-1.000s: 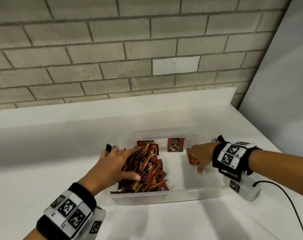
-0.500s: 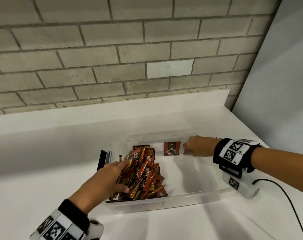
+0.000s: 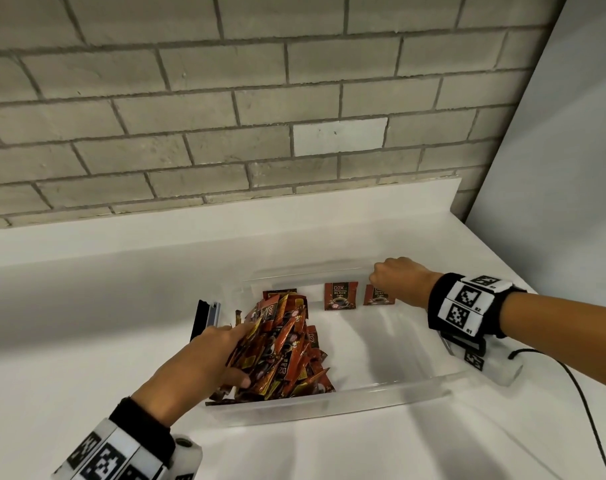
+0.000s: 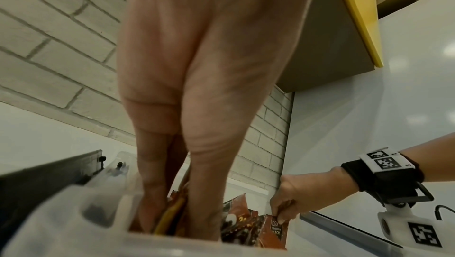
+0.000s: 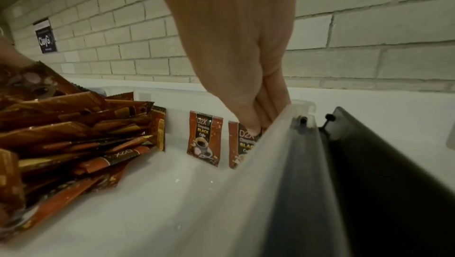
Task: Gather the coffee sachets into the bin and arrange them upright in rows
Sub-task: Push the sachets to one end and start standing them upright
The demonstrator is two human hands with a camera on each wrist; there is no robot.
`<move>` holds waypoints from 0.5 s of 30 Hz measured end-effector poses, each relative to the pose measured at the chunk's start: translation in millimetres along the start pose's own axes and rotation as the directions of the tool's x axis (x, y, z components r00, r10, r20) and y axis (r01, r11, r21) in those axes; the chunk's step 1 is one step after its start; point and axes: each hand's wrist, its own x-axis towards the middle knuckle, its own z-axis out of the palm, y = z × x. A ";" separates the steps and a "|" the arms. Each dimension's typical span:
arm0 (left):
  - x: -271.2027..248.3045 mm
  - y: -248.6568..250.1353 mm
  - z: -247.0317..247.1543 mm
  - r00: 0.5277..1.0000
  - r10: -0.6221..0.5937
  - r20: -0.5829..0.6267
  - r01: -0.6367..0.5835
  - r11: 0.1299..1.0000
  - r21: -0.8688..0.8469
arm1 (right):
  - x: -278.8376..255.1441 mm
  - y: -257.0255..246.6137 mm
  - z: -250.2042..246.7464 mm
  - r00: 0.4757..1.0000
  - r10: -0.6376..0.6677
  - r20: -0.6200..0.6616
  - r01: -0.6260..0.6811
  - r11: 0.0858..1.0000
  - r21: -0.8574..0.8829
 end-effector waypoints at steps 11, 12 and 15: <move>0.9 -3.2 1.1 0.999 -0.046 0.007 0.045 0.998 0.038 | 1.2 8.6 -0.2 0.999 0.016 -0.033 -0.016 1.000 0.025; 1.1 -3.6 1.0 0.999 -0.050 0.005 0.050 0.998 0.042 | 2.2 6.8 0.2 0.999 0.013 -0.031 -0.013 1.000 0.022; 0.0 -4.8 1.3 0.999 -0.054 -0.005 0.054 0.997 0.060 | 4.1 3.6 0.9 0.999 0.019 -0.036 -0.018 1.000 0.026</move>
